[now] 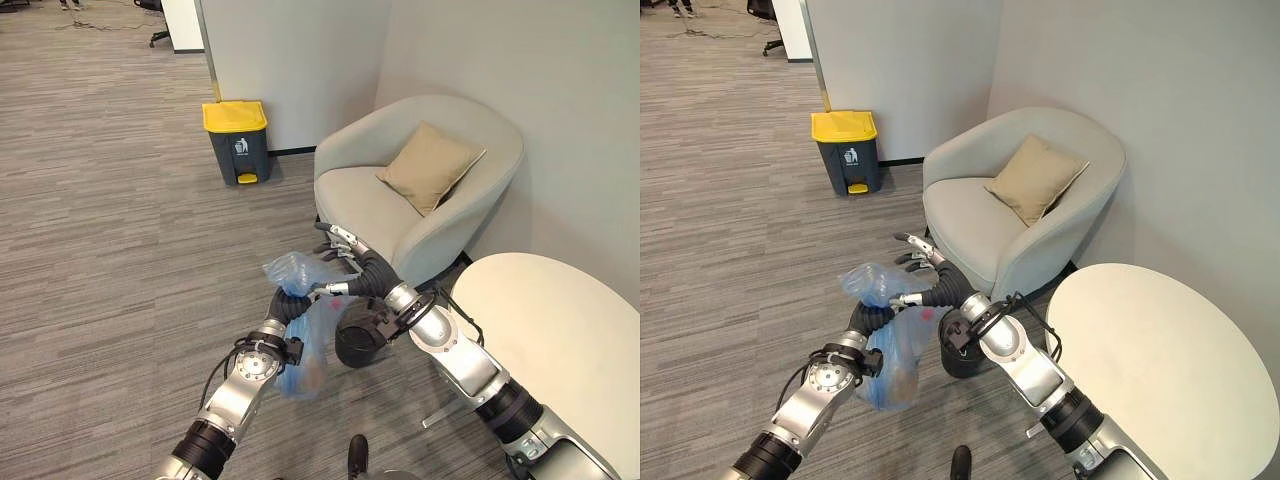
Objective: Gather garbage on tea table into small bin, then transfer packed bag to large trash can.
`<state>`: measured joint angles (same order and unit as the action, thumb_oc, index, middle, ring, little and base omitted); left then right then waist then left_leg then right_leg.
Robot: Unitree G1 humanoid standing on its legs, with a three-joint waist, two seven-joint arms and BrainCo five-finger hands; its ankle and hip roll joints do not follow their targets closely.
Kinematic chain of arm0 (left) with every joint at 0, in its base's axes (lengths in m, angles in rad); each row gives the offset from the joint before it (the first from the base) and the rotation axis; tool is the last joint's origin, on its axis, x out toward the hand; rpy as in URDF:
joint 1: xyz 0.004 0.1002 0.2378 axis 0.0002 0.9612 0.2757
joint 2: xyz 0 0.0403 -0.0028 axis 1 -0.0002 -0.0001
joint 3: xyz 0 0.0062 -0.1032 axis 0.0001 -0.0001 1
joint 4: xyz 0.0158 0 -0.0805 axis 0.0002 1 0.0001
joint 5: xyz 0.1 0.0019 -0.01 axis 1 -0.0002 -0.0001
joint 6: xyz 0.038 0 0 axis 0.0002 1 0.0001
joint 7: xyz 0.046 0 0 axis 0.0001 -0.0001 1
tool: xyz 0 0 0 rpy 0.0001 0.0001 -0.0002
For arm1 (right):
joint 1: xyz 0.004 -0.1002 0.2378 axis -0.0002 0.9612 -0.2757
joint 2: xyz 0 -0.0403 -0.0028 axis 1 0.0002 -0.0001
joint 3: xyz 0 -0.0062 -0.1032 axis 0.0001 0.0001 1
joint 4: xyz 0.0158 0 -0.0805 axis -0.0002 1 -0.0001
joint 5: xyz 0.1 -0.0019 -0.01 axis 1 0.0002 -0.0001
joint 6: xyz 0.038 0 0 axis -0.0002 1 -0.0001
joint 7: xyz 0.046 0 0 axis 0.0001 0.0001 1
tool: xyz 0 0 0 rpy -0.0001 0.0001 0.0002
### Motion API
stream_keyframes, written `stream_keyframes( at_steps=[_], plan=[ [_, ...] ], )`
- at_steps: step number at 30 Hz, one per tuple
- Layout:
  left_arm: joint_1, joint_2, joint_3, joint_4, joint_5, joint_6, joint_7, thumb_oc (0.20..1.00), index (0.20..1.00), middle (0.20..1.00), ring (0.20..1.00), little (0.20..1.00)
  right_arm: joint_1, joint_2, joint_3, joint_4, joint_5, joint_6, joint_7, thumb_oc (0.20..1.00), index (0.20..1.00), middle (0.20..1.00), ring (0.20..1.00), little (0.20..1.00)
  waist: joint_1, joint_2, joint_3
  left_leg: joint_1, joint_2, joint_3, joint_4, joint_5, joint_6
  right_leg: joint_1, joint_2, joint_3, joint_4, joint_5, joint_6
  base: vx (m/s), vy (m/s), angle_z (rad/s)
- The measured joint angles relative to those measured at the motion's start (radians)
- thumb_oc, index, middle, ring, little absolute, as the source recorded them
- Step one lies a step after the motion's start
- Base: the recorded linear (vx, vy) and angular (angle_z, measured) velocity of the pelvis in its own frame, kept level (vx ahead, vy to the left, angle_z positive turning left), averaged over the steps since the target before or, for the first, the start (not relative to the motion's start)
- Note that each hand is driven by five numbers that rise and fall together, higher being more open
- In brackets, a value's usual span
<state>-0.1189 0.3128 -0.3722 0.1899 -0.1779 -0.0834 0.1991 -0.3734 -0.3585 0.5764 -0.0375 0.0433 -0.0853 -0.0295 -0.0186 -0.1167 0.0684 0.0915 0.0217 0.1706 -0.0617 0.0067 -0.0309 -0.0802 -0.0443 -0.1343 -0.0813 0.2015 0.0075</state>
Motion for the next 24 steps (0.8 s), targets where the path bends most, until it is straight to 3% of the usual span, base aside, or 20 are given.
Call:
stream_keyframes(
  at_steps=[3, 11, 24],
  plan=[
    [0.042, -0.005, 0.064, -0.015, -0.022, 0.0, 0.007, 0.2, 0.2, 0.2, 0.2, 0.2, 0.039, -0.029, -0.07, -0.026, -0.123, -0.001, -0.034, 1.0, 1.0, 1.0, 1.0, 1.0, -0.001, 0.001, 0.001, 0.008, 0.0, 0.001, -0.002, 0.001, 0.0, 0.003, 0.001, 0.001, 0.0, 0.0, 0.0, 0.0, 0.0, 0.0],
    [0.225, -0.004, 0.237, 0.017, -0.121, -0.007, -0.017, 0.2, 0.2, 0.2, 0.2, 0.2, 0.321, -0.094, -0.322, -0.031, -0.22, -0.014, -0.07, 1.0, 1.0, 1.0, 1.0, 1.0, -0.004, 0.018, -0.002, 0.026, 0.001, 0.003, -0.017, 0.004, 0.002, 0.012, 0.003, 0.002, -0.001, -0.006, 0.006, 0.0, -0.001, 0.0],
    [0.412, -0.007, 0.472, 0.252, -0.169, 0.012, -0.123, 0.2, 0.2, 0.2, 0.2, 0.2, 0.601, -0.07, -0.471, 0.376, -0.218, 0.048, -0.007, 1.0, 1.0, 1.0, 1.0, 1.0, -0.002, 0.042, 0.007, 0.015, 0.009, -0.001, -0.024, -0.004, 0.012, 0.008, 0.004, -0.009, -0.006, -0.023, 0.015, 0.0, -0.01, 0.01]
  ],
)
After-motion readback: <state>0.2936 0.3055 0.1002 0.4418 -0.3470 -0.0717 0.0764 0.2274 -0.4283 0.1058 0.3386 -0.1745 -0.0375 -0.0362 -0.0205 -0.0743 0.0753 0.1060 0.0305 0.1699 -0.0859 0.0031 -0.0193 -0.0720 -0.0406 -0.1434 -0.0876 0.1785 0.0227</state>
